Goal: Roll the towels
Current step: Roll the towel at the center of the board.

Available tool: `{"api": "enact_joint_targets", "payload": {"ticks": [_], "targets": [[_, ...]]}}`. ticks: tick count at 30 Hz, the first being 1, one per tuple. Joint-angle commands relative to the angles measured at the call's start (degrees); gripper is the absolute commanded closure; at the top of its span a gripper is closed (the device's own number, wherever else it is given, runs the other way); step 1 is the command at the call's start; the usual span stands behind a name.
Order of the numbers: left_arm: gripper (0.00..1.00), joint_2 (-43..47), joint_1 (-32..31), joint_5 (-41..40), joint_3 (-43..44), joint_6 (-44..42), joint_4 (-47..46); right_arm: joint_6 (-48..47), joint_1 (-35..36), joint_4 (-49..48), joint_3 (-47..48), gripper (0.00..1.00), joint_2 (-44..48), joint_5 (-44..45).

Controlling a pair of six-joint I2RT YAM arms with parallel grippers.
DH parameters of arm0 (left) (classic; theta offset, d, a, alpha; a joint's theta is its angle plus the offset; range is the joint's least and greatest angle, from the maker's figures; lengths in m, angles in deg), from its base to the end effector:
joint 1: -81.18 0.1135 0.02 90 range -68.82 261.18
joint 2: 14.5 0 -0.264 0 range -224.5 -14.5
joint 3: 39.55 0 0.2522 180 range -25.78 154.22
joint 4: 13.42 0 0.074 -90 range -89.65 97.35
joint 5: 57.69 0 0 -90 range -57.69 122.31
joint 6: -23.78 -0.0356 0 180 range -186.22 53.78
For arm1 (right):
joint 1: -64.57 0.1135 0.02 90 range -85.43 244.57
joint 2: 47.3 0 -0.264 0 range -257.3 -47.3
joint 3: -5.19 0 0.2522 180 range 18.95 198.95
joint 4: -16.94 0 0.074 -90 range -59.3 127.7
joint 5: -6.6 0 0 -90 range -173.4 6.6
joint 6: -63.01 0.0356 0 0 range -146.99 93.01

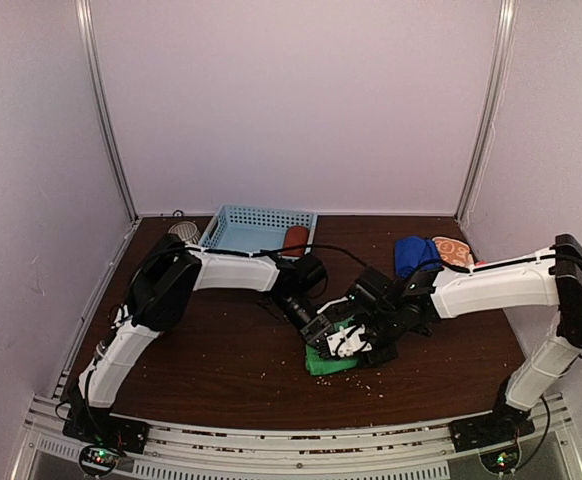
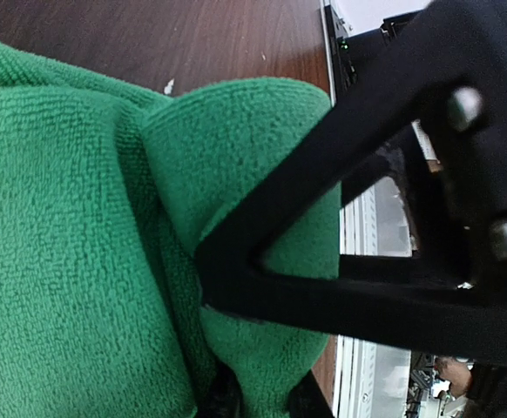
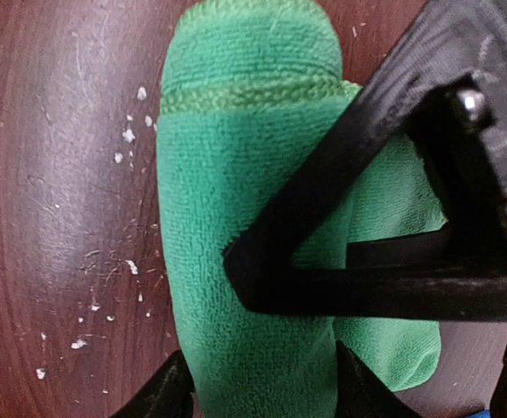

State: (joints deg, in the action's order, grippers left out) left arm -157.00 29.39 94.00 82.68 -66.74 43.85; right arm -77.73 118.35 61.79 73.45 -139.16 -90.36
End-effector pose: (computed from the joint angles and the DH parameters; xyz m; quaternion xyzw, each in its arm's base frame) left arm 0.2758 -0.4010 0.0981 -0.4262 -0.7416 0.4998 0.1365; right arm 0.1737 0.2444 0.1747 -0.7824 0.5912 0.0646 0.1850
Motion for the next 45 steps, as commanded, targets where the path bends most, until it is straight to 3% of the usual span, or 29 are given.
{"api": "enact_joint_targets", "payload": {"ticks": [1,5,8,10,22,24,26,29,32,35,39,45], "targets": [[0.92,-1.4,-0.1,-9.6,-3.7,0.1,2.7,-0.2,0.5,-0.3,-1.1,0.55,-1.6,2.7],[0.81,3.6,0.5,-13.5,-7.3,2.2,-2.0,0.6,0.0,1.0,-2.1,0.70,-2.1,1.3],[0.66,10.7,1.1,-21.1,-13.4,6.0,-10.0,1.7,-1.7,3.4,-1.4,0.78,-3.3,-2.4],[0.63,16.4,1.7,-25.9,-19.0,8.1,-16.6,2.3,-3.3,5.4,-0.4,0.82,-4.3,-4.9],[0.58,44.6,1.8,-54.1,-43.3,10.5,-38.0,3.5,-18.0,21.7,14.5,0.85,-19.6,-25.1],[0.56,49.7,-0.1,-57.0,-47.9,7.9,-43.9,3.1,-19.9,25.6,18.0,0.85,-24.0,-27.6],[0.48,54.5,-5.0,-59.3,-51.8,-1.4,-49.1,2.9,-21.0,29.6,21.6,0.85,-28.0,-29.4],[0.40,52.2,-10.3,-61.7,-49.9,-8.4,-47.2,2.4,-22.3,36.9,26.4,0.85,-33.8,-32.0],[0.42,46.2,-14.2,-62.8,-44.1,-13.9,-41.7,1.5,-22.8,41.7,29.7,0.85,-37.7,-34.1],[0.43,40.3,-20.0,-69.3,-39.6,-23.2,-38.1,3.3,-22.8,40.3,29.9,0.85,-38.2,-33.1],[0.43,31.2,-21.6,-74.5,-31.6,-26.2,-32.7,4.4,-22.8,39.6,30.1,0.85,-38.0,-32.3],[0.42,26.6,-21.8,-79.2,-28.5,-30.6,-33.7,4.8,-22.8,39.3,30.1,0.85,-37.8,-32.8]]}}
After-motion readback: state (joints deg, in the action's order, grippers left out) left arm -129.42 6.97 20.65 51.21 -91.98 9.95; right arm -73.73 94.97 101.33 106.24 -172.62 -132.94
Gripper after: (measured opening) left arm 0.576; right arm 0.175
